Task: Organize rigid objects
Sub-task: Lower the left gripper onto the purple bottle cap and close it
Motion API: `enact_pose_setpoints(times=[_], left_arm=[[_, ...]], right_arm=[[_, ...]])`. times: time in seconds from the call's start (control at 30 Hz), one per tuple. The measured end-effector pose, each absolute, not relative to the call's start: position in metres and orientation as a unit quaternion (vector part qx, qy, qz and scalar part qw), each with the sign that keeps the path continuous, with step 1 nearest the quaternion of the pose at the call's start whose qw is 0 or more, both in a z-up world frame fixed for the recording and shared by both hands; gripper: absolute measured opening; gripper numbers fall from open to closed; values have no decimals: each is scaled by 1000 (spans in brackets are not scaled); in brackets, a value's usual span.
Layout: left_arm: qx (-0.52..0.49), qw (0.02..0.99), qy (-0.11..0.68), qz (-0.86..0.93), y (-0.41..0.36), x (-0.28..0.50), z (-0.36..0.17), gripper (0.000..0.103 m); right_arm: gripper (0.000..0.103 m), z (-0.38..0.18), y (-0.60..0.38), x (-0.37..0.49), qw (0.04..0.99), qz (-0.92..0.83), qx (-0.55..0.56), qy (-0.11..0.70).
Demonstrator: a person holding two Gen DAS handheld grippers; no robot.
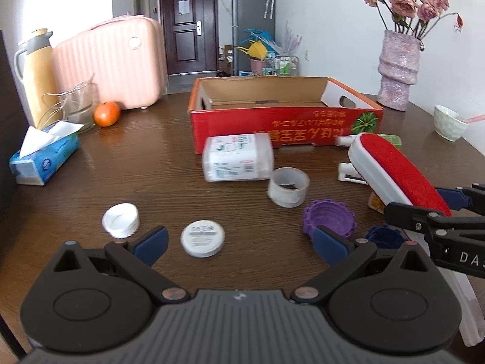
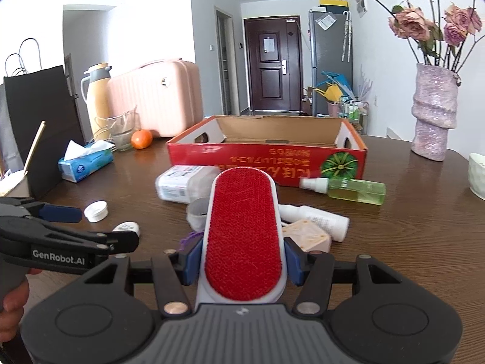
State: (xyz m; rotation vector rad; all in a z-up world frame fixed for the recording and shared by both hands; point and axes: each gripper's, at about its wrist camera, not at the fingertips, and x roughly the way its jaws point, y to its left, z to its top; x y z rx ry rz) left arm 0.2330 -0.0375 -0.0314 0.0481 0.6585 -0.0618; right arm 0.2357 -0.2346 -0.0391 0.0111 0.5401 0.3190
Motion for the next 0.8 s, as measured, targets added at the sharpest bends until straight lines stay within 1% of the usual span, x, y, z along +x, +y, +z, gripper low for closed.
enact_pose_setpoints(times=[0.4, 0.8], left_arm=[[32, 943, 329, -45, -66, 245, -36, 103], [35, 930, 361, -51, -97, 277, -46, 103]], right_arm=[[55, -42, -264, 244, 956, 136, 35, 258], [55, -45, -271, 246, 958, 120, 46, 256]])
